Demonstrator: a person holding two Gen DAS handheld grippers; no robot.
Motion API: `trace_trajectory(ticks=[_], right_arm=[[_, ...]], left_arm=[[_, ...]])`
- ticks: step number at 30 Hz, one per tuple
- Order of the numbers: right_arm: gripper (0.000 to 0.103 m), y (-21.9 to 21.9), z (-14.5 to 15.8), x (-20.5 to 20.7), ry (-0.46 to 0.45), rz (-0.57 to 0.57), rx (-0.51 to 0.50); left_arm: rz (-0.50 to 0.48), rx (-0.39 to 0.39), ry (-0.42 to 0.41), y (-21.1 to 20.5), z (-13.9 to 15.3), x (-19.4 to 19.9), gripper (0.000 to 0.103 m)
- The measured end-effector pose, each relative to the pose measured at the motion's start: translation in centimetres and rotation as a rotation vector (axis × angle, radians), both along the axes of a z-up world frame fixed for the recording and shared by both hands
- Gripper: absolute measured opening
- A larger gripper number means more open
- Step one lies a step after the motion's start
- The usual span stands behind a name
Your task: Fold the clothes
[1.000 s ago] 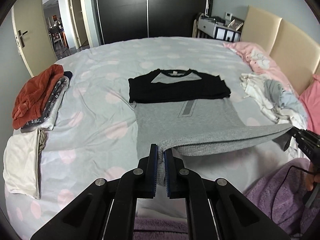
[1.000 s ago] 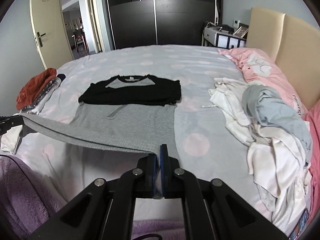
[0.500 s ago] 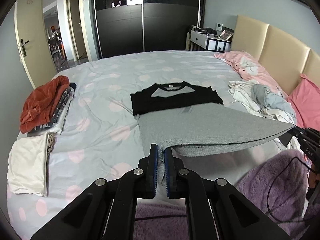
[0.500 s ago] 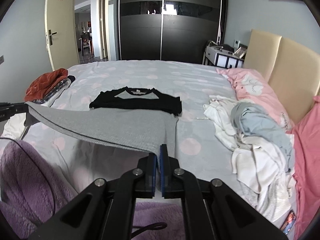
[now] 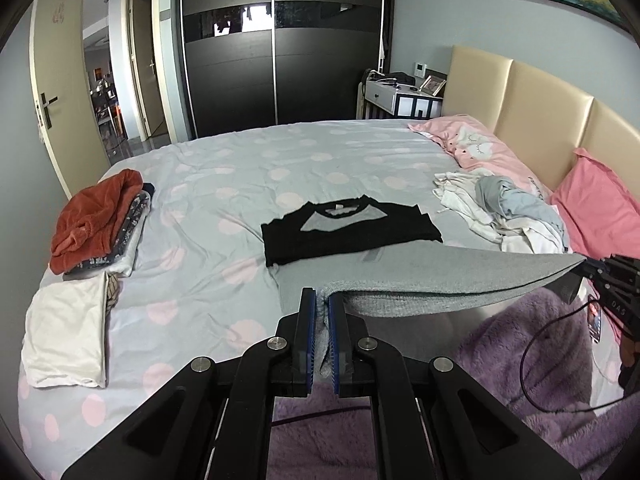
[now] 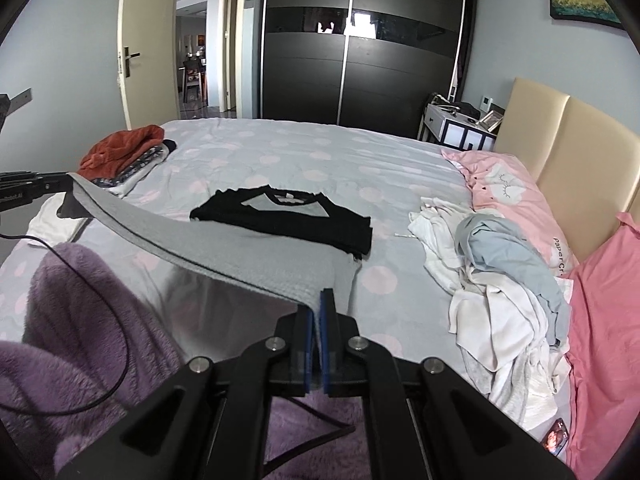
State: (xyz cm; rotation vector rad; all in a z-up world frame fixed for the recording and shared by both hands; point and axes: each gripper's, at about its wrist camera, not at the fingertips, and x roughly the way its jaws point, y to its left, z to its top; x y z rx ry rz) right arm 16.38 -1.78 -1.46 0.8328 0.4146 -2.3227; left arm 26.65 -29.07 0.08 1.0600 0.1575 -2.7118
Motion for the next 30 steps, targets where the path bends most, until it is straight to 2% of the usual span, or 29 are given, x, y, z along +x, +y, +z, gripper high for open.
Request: trace_trajectory(ticks=[6,13,23,27,30], right_arm=[[0.003,0.3,1.6,1.4,0.041,0.026,-0.006],[0.003,-0.2,0.8,-0.1,0.024,0.012,-0.005],[0.003,-1.4,0.3,-3.4,0.022,0.002,0.011],[0.003,-2.5,0.0,-5.9,0.025,-0.009,0.036],[0.003,-3.4,-0.5,-8.3,0.006,-0.012,0.049]], left_arm=[[-0.016,-0.029,0.013,0.7,1.2,1.0,0.006],[0.000,-0.046,-0.015,0.2,0.8,-0.6,0.006],[0.014,-0.046,-0.029,-0.9,0.1,-3.6,0.006],[0.052,-0.117,-0.015,-1.5,0.4,-5.0,0.005],[0.059,-0.101,-0.014,-2.9,0.3,-6.5,0.005]])
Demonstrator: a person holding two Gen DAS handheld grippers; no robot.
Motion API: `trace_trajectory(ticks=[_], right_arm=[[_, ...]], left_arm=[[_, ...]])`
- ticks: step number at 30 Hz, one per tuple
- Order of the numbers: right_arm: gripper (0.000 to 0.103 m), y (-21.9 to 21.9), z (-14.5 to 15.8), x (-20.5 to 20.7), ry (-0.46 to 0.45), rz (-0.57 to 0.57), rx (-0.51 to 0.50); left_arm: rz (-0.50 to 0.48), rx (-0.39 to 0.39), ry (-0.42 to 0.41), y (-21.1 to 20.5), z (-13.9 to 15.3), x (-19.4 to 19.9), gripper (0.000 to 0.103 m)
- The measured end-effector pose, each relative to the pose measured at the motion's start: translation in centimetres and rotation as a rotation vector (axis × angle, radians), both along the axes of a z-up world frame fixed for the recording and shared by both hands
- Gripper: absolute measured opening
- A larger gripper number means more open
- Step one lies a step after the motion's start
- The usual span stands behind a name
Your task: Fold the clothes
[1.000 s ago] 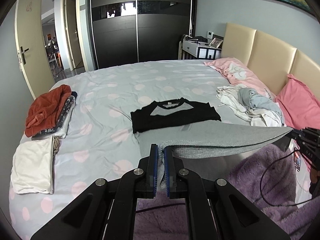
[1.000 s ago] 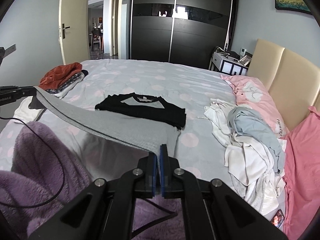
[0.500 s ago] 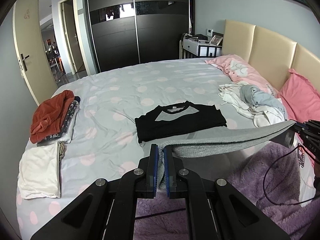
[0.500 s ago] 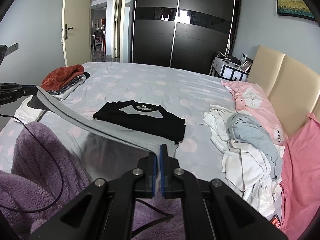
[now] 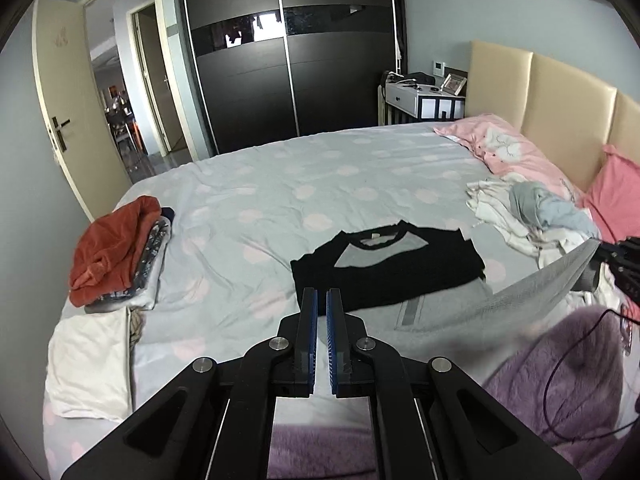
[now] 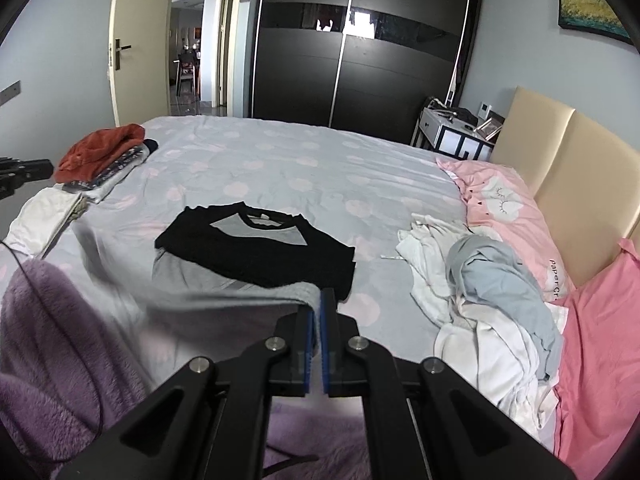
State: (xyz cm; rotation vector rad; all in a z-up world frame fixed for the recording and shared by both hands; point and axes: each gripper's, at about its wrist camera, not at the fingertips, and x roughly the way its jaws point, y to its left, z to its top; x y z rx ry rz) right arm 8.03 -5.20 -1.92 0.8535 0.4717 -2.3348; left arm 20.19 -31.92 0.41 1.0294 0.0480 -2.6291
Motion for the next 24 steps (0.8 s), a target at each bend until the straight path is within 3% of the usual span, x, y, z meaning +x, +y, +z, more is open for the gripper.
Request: trace_trajectory(ticks=[5,8,10,14,16,18,24], right_arm=[[0.003,-2.4,-1.9,-2.7,-0.004,0.007,0.078],[0.003,-2.8,-3.1,-3.9,-0.025,-0.009,0.101],[0.003,-3.1,-4.0,-4.8,-0.039,-0.020,0.116],[0.003,-3.0,-5.4,-6.2,-0.064,-0.054,0.132],[0.003,-2.8,-5.9,-6.7,-0.079,-0.070,0.129],[0.003,-2.5,-6.4,-7.1,-0.098,-0.085,0.120],[0.003,-1.9,-7.2,-7.9,-0.130,-0.091,0.088]], left_arm=[[-0.101,0.056,-0.062,-0.9,-2.4,-3.7,0.005],[-0.214,0.100,-0.184,-0.5,-5.5,-6.4,0.008],[-0.266,0.105,-0.259,0.2,-7.5,-7.9,0.018],[-0.379,0.133,-0.381,2.3,-11.4,-10.2,0.024],[-0.467,0.176,-0.430,4.0,-12.9,-11.0,0.037],[-0.549,0.223,-0.480,5.8,-14.5,-11.8,0.043],[-0.638,0.324,-0.673,9.7,-20.5,-15.2,0.043]])
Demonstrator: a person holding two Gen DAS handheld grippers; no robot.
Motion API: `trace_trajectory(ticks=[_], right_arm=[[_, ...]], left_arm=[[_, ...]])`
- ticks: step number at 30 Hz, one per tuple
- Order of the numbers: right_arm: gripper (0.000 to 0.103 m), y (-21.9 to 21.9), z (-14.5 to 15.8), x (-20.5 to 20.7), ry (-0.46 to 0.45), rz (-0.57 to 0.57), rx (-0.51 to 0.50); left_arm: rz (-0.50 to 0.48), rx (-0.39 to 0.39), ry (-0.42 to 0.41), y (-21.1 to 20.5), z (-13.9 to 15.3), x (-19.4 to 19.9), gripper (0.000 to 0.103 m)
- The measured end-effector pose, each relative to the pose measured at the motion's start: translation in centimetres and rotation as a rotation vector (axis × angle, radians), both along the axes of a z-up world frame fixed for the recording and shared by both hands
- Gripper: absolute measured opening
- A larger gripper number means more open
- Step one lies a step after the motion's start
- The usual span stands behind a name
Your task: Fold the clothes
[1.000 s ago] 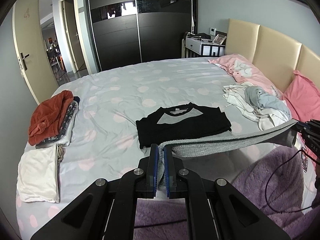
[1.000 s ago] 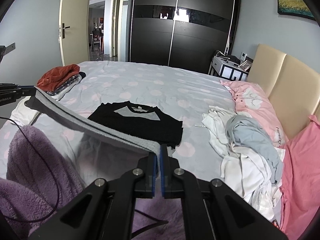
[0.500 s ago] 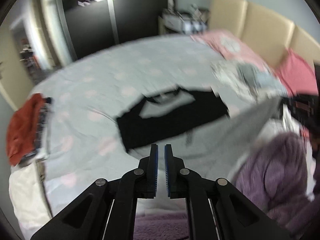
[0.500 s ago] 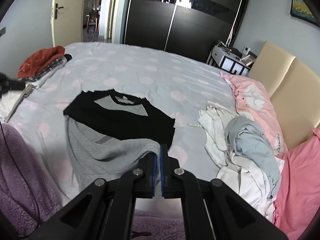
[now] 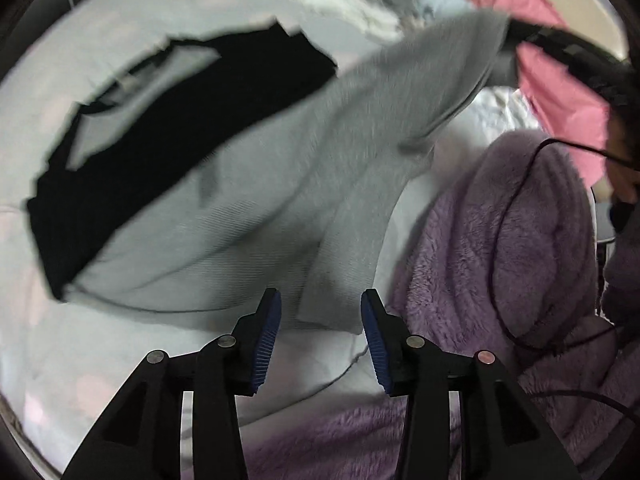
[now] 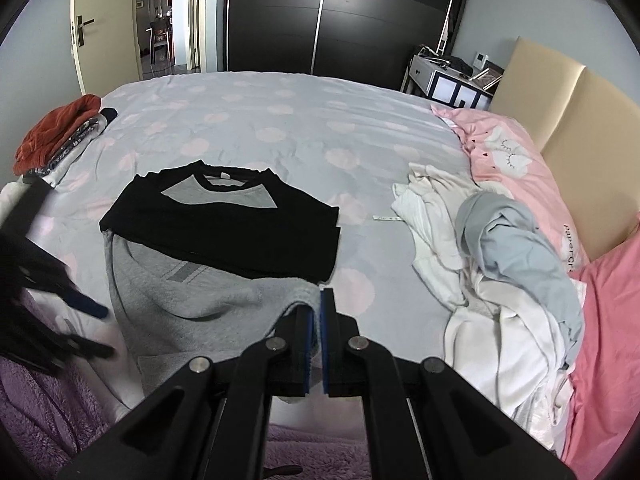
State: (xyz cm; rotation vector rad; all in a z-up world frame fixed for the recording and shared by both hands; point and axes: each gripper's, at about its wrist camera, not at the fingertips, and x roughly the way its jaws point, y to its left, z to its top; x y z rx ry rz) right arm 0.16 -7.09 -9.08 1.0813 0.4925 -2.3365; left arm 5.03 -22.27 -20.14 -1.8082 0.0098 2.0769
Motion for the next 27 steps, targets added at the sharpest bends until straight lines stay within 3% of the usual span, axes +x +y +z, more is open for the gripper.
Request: trace_trajectory(ticks=[3,8,14,16,24,27], right_arm=[[0.003,0.4,-0.2,-0.3,-0.011,-0.001,-0.024],[0.003,1.0,-0.6,-0.7,-0.027,0.004,-0.064],[0.003,1.4,-1.4,-1.0,-0.049,0.007,-0.081],[0.003,1.5,-1.7,-1.1,-0.055,0.002,-0.082],[0.003,2.5,-0.8,-0.4,-0.043,-0.026,-0.083],[0.003,2.8,-0.2,0.3,-0.030,-0.030,-0.081]], left_arm=[[-0.032,-0.005,-0.098,1.5,-3.3,-1.3,0.044],[-0.021,-0.096,-0.207,2.8,-7.5,-2.1,0.044],[-0.006,-0.125,-0.236,3.9,-8.4,-1.9,0.043],[-0.010,-0.153,-0.226,4.6,-8.4,-1.7,0.031],[-0.044,-0.264,-0.171,7.6,-7.2,0.1,0.010],[-0.010,-0.205,-0.154,7.5,-5.4,0.8,0.006]])
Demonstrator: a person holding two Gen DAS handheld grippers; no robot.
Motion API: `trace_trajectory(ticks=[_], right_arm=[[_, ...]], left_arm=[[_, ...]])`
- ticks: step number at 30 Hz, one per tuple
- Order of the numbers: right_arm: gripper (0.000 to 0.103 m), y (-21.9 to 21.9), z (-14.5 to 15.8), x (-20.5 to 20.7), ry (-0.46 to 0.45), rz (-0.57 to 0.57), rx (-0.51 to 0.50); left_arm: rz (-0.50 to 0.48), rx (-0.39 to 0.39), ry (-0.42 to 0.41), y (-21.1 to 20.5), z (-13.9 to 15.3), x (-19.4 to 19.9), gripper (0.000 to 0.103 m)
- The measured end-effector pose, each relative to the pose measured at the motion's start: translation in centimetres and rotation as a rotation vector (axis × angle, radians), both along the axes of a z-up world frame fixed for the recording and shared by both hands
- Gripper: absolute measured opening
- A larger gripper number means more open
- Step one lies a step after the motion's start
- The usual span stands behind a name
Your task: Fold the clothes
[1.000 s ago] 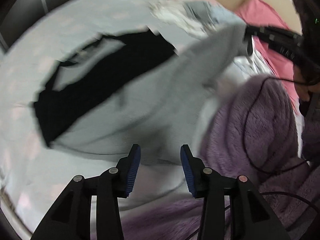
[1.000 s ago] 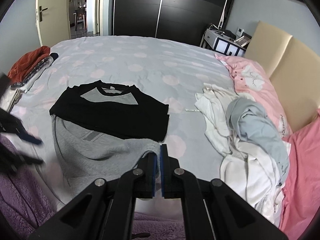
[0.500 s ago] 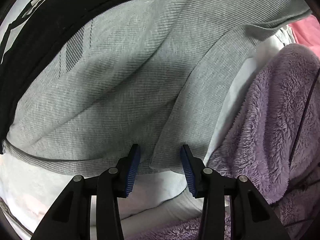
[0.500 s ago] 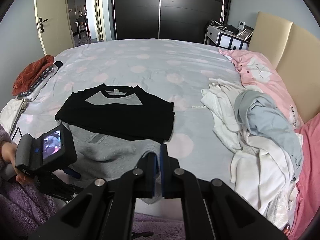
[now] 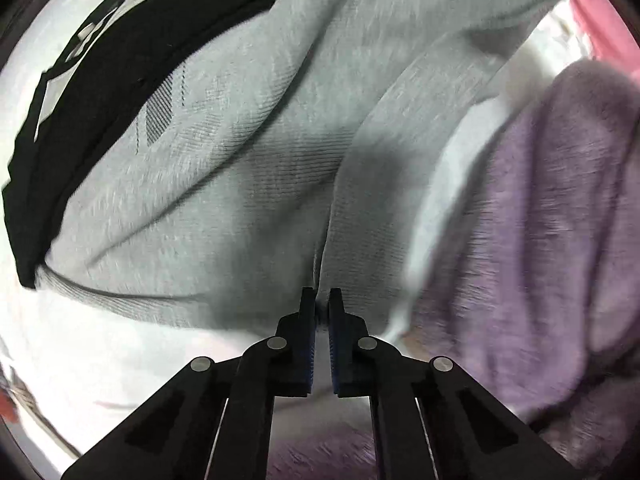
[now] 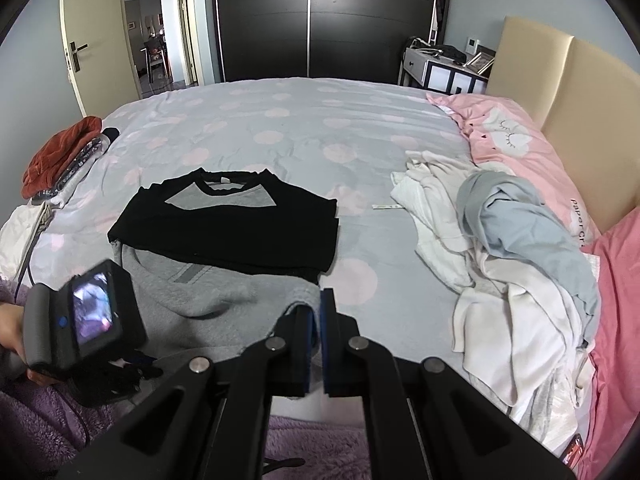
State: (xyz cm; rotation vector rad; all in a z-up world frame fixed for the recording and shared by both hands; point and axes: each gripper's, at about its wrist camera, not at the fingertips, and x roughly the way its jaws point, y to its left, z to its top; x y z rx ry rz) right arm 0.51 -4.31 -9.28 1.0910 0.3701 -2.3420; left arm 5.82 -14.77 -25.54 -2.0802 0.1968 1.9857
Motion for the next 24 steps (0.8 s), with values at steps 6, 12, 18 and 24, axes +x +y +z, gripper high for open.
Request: trace_trajectory(ticks=[6,12,18,24], right_arm=[[0.003,0.8,1.2,1.7,0.027,-0.018,0.003],[0.003,1.5,2.9,3.2,0.060,-0.030,0.000],[0.003,0.4,4.6,3.7,0.116,0.016,0.033],[0.003,-2.3,6.0,3.5,0.175,0.095,0.085]], left_arm=[[0.015,0.021,0.126,-0.1,4.7,2.3,0.005],[0.098,-0.010,0.302,-2.9,10.7,4.9,0.005],[0.281,-0.075,0.495,-10.7,17.8,7.6,0.005],[0.420,-0.133,0.649,-18.5,23.9,8.7,0.005]])
